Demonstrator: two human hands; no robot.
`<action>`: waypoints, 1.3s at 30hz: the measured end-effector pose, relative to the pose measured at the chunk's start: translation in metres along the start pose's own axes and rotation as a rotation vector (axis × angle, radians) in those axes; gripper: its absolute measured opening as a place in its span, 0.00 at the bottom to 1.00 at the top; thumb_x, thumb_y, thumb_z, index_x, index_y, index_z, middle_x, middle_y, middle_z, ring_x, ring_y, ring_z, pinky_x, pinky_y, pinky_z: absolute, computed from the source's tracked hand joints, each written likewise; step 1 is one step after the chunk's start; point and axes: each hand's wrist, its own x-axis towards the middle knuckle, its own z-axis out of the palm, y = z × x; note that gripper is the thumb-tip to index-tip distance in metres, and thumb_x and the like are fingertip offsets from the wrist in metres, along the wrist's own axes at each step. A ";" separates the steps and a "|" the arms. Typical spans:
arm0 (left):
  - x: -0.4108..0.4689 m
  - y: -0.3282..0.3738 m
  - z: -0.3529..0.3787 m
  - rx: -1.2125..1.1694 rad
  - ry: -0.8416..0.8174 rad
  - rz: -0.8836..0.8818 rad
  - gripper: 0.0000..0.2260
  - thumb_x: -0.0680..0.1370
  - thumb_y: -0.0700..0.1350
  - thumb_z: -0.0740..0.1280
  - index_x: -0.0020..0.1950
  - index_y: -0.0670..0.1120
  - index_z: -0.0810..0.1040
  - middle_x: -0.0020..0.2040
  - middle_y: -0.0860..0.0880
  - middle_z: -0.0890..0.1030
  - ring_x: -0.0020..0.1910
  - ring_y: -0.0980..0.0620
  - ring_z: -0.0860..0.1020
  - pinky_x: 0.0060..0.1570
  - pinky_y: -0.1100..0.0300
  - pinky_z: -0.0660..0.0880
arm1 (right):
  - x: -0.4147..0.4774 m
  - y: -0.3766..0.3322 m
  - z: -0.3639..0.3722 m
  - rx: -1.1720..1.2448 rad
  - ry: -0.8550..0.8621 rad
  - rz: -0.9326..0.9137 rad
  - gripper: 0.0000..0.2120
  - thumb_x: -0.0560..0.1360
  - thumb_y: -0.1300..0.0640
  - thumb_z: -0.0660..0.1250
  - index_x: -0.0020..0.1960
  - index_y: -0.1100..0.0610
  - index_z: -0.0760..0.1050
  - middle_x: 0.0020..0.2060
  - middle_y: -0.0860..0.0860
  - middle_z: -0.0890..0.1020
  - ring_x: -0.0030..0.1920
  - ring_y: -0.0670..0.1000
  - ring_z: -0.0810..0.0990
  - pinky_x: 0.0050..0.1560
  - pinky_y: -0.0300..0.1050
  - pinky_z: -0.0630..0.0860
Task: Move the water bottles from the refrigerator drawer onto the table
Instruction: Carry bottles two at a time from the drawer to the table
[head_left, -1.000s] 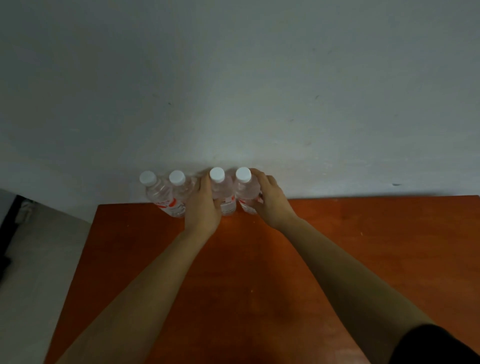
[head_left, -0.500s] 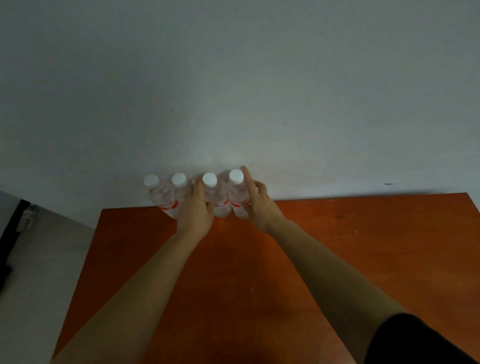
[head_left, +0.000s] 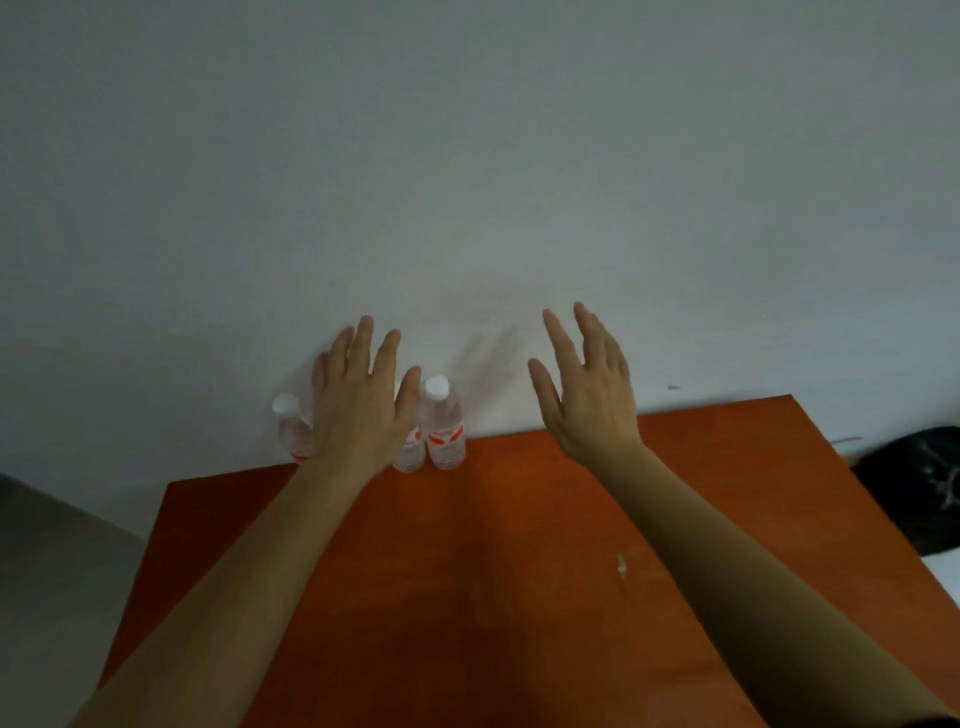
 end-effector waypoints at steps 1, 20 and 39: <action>-0.001 0.011 0.002 0.029 -0.019 0.025 0.30 0.82 0.62 0.44 0.79 0.47 0.60 0.81 0.41 0.54 0.79 0.39 0.52 0.75 0.38 0.51 | -0.013 0.012 -0.008 -0.059 -0.014 0.018 0.28 0.83 0.39 0.47 0.80 0.49 0.55 0.80 0.58 0.55 0.79 0.60 0.53 0.77 0.61 0.55; -0.166 0.418 -0.112 -0.219 0.203 0.662 0.33 0.81 0.66 0.40 0.82 0.51 0.47 0.81 0.42 0.43 0.80 0.41 0.39 0.75 0.34 0.44 | -0.319 0.181 -0.351 -0.445 0.299 0.590 0.33 0.82 0.36 0.50 0.81 0.48 0.46 0.81 0.57 0.47 0.80 0.58 0.48 0.79 0.60 0.47; -0.603 0.813 -0.082 -0.461 -0.014 1.515 0.31 0.81 0.63 0.47 0.81 0.49 0.57 0.81 0.39 0.51 0.80 0.38 0.48 0.73 0.32 0.52 | -0.856 0.311 -0.570 -0.667 0.418 1.358 0.35 0.79 0.38 0.52 0.80 0.55 0.54 0.79 0.62 0.51 0.79 0.61 0.52 0.77 0.63 0.50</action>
